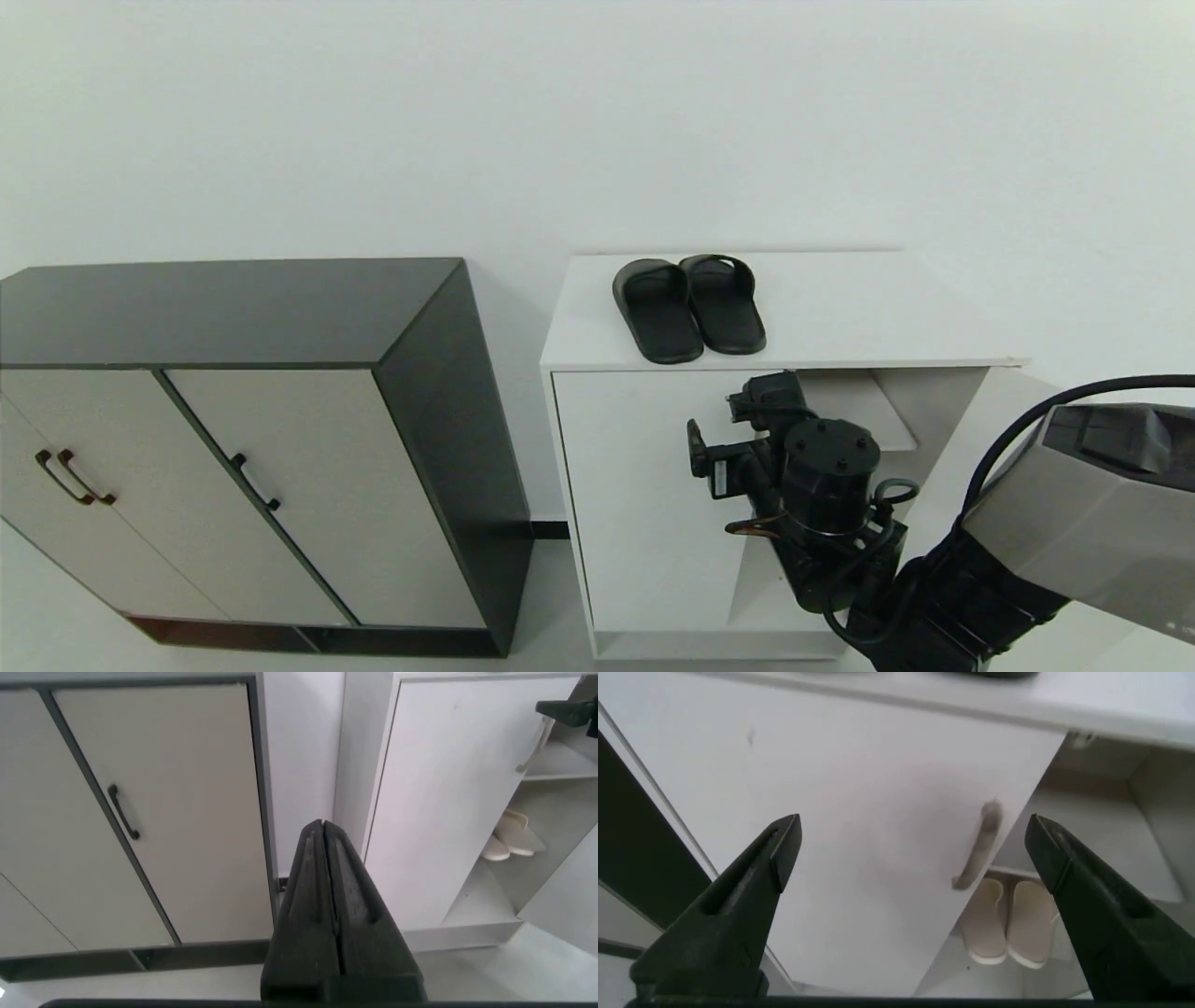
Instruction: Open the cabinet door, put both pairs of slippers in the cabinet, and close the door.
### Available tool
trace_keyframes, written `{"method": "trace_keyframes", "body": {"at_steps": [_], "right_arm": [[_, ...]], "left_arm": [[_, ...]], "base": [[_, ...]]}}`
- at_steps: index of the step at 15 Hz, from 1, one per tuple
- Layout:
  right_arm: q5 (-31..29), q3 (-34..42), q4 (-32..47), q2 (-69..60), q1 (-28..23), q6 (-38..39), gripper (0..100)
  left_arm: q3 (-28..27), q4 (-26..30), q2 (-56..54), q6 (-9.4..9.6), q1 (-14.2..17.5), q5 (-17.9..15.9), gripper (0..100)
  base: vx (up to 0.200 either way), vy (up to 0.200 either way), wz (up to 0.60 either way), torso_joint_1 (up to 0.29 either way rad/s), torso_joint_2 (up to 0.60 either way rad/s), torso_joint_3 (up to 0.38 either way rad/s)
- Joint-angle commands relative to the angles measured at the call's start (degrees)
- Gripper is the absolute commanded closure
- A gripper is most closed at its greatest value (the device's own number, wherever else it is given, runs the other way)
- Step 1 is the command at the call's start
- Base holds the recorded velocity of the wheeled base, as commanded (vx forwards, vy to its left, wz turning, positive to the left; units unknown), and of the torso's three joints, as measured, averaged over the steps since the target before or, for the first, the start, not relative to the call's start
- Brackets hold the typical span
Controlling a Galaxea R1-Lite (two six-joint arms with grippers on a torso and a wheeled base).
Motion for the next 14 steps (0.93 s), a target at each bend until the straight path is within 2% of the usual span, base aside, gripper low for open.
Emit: {"method": "trace_keyframes", "body": {"at_steps": [1, 5, 7, 9, 12, 14], "right_arm": [[-0.02, 0.07, -0.13, -0.33, 0.01, -0.30, 0], [2.26, 1.92, -4.79, -0.24, -0.16, -3.55, 0], [2.44, 0.60, -2.94, -2.70, -0.43, -5.57, 0], [2.44, -3.97, 7.25, -6.04, -0.60, -4.25, 0], [2.35, -15.40, 32.48, -11.22, -0.25, 6.03, 0], [2.09, -21.55, 43.90, -11.93, -0.25, 13.50, 0]], "left_arm": [[0.00, -0.01, 0.09, 0.02, 0.00, 0.01, 100], [0.00, -0.01, 0.09, 0.02, 0.00, 0.01, 100], [0.00, -0.01, 0.00, 0.11, 0.00, 0.01, 100], [0.00, -0.01, 0.09, 0.02, 0.00, 0.01, 100], [0.00, -0.01, 0.09, 0.11, 0.00, 0.01, 100], [0.00, -0.01, 0.09, 0.11, 0.00, 0.01, 100]], "base": [[0.000, 0.000, 0.00, 0.266, -0.59, -0.334], [0.000, 0.000, 0.00, 0.140, -0.31, -0.178], [0.000, 0.000, 0.00, 0.016, -0.03, -0.016], [0.000, 0.000, 0.00, 0.000, 0.00, 0.000], [0.000, 0.000, 0.00, 0.000, 0.00, 0.000], [0.000, 0.000, 0.00, 0.000, 0.00, 0.000]]}}
